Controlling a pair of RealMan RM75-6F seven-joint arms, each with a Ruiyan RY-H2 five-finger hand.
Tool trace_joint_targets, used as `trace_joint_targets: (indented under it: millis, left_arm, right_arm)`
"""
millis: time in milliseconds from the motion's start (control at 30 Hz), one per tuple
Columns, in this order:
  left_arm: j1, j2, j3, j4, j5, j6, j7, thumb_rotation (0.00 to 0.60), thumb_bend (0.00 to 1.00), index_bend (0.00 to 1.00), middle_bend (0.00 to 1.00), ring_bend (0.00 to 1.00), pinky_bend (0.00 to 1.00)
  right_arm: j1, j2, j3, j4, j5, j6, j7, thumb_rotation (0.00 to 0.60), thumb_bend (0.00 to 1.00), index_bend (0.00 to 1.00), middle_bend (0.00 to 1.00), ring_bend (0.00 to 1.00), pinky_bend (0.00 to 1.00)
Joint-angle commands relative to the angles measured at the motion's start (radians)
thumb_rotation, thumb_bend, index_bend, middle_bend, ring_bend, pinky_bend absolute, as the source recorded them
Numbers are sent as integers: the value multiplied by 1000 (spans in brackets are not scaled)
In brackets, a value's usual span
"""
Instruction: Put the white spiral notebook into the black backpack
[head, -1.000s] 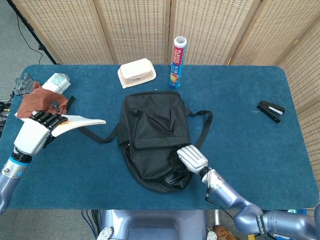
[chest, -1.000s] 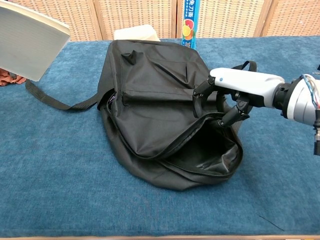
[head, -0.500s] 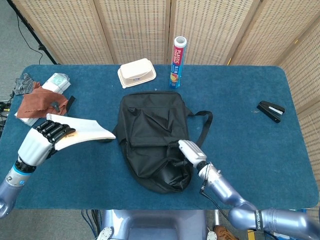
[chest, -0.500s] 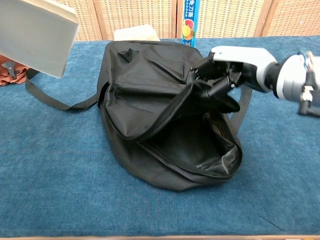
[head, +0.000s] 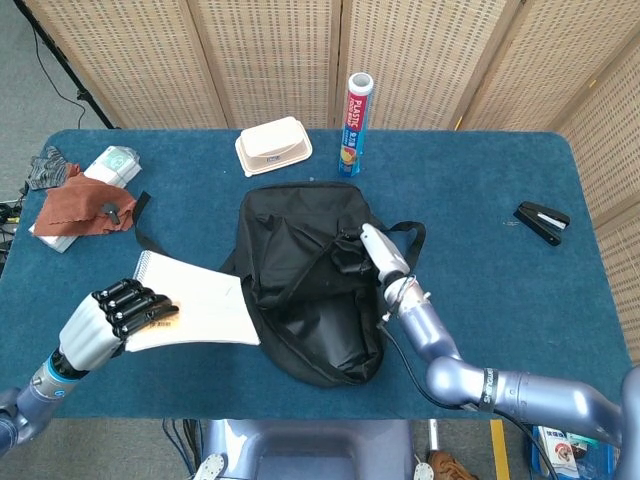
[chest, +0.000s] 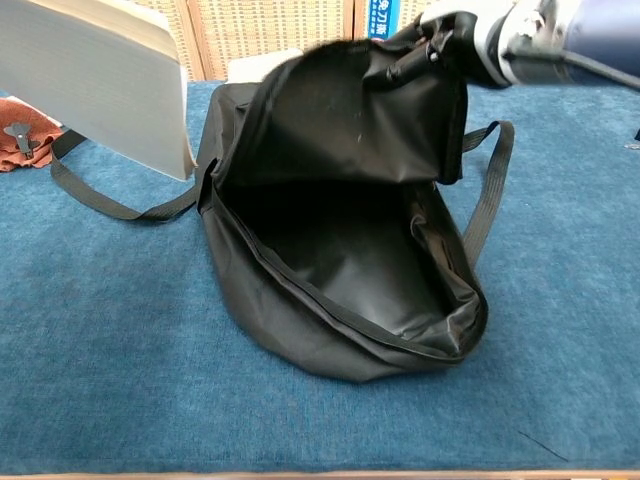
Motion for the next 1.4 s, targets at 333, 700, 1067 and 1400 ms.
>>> trace_joint_targets:
  millis: [333, 700, 1067, 1400]
  left_arm:
    - [-61, -78, 7, -71, 125, 111, 46, 600, 898, 774, 731, 554, 585]
    - [-140, -267, 2, 40, 170, 96, 47, 600, 895, 779, 733, 556, 586]
    - [-207, -437, -4, 204, 151, 108, 16, 600, 895, 780, 734, 556, 585]
    - [-223, -532, 14, 326, 105, 57, -10, 600, 895, 782, 736, 558, 585]
  right_arm:
    - [41, 0, -37, 94, 124, -14, -88, 600, 654, 588, 443, 346, 575]
    - [63, 37, -39, 45, 202, -53, -102, 600, 672, 589, 443, 346, 575]
    - [76, 58, -41, 17, 234, -60, -95, 600, 675, 588, 443, 346, 575]
    - [82, 86, -24, -12, 265, -81, -64, 600, 678, 589, 443, 346, 575]
